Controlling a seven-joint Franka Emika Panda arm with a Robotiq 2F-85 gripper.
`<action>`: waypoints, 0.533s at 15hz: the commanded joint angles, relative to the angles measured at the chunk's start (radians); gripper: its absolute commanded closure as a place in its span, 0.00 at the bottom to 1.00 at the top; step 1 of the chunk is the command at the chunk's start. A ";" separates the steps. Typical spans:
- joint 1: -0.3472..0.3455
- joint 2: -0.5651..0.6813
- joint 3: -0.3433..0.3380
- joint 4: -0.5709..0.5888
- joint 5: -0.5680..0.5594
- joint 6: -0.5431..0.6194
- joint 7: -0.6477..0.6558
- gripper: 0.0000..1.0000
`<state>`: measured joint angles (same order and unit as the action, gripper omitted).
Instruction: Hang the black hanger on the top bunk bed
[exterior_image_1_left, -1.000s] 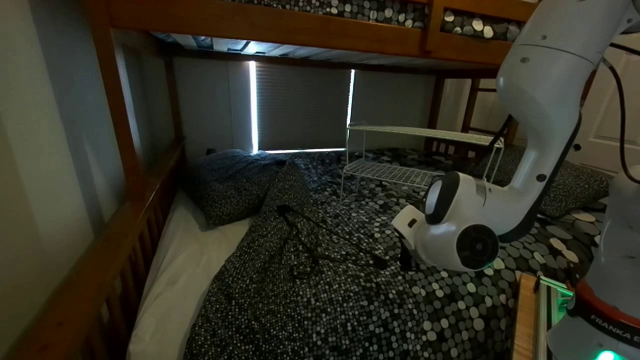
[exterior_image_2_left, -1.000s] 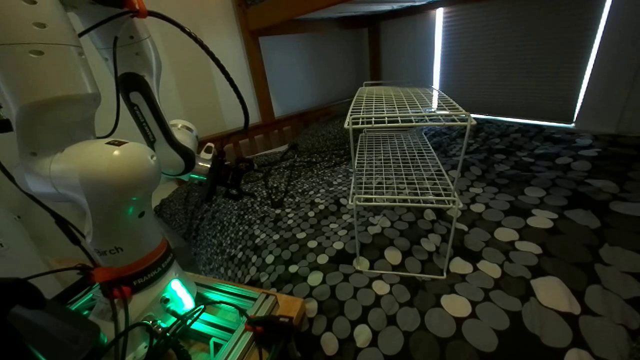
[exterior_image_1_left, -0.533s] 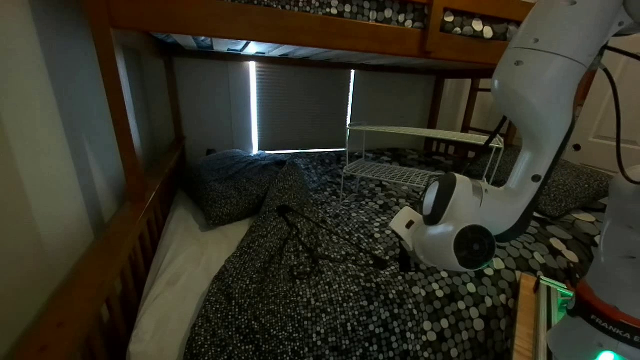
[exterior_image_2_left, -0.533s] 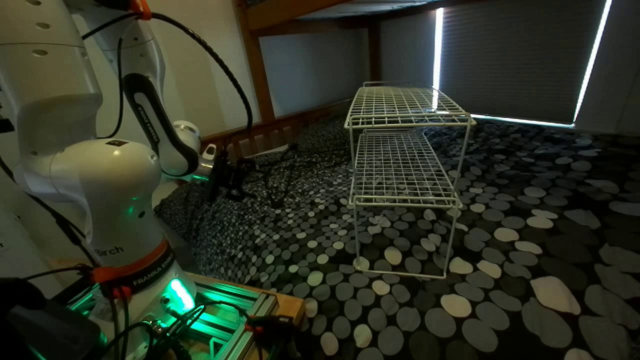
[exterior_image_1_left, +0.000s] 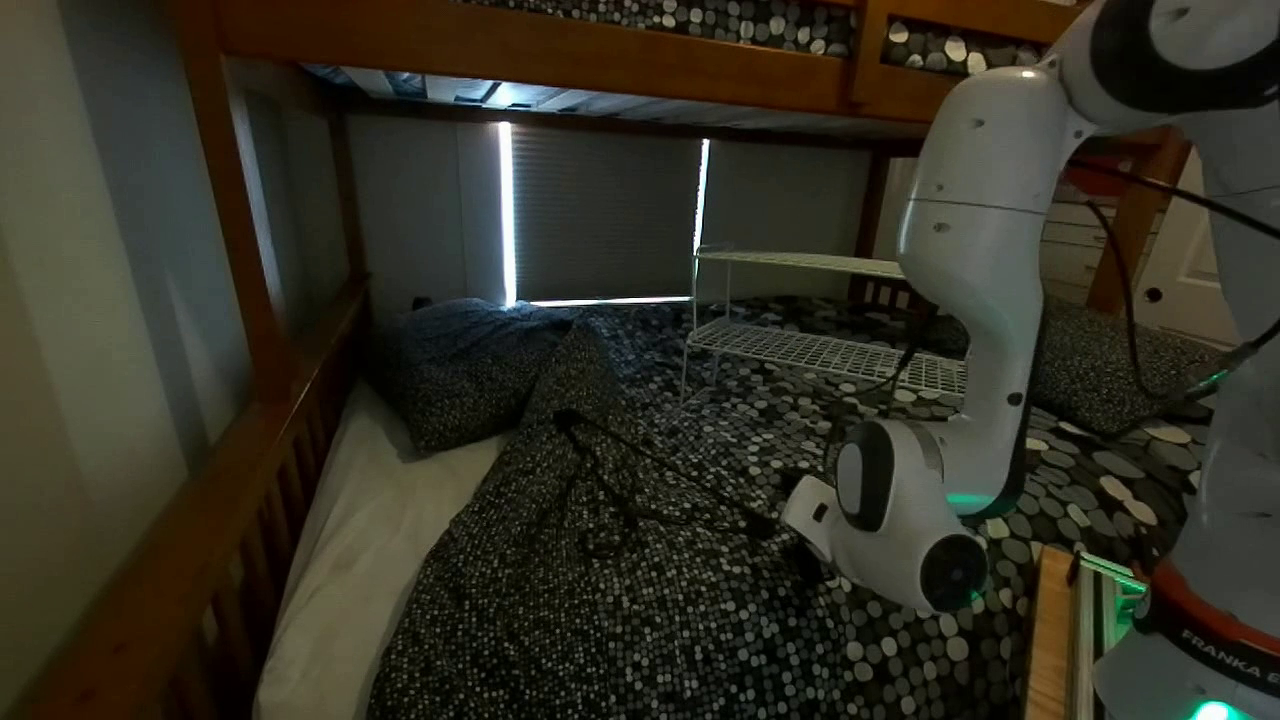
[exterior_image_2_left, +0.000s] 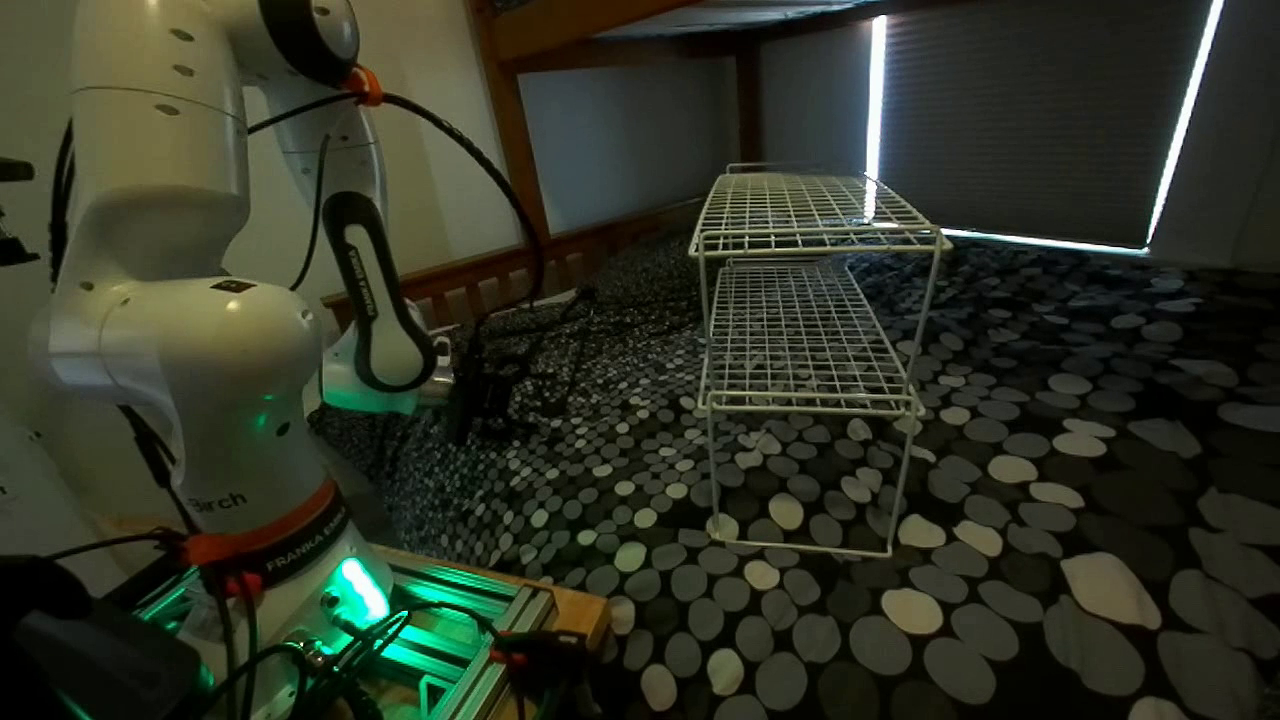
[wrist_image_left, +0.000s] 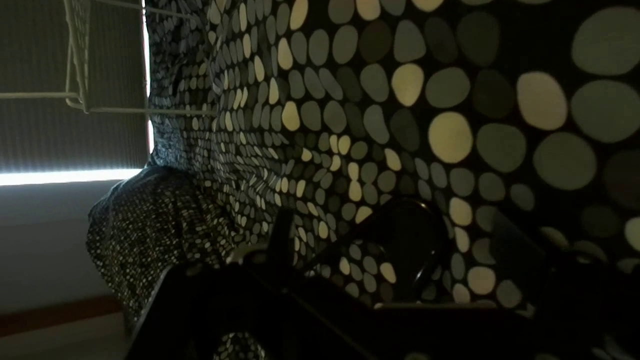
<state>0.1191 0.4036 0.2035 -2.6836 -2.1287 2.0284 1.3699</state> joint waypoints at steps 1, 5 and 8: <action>-0.002 0.142 0.003 0.060 -0.115 -0.124 0.087 0.00; -0.010 0.202 0.011 0.082 -0.162 -0.211 0.123 0.00; -0.013 0.213 0.013 0.081 -0.176 -0.256 0.143 0.00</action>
<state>0.1185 0.5728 0.2119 -2.6289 -2.2550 1.8243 1.4739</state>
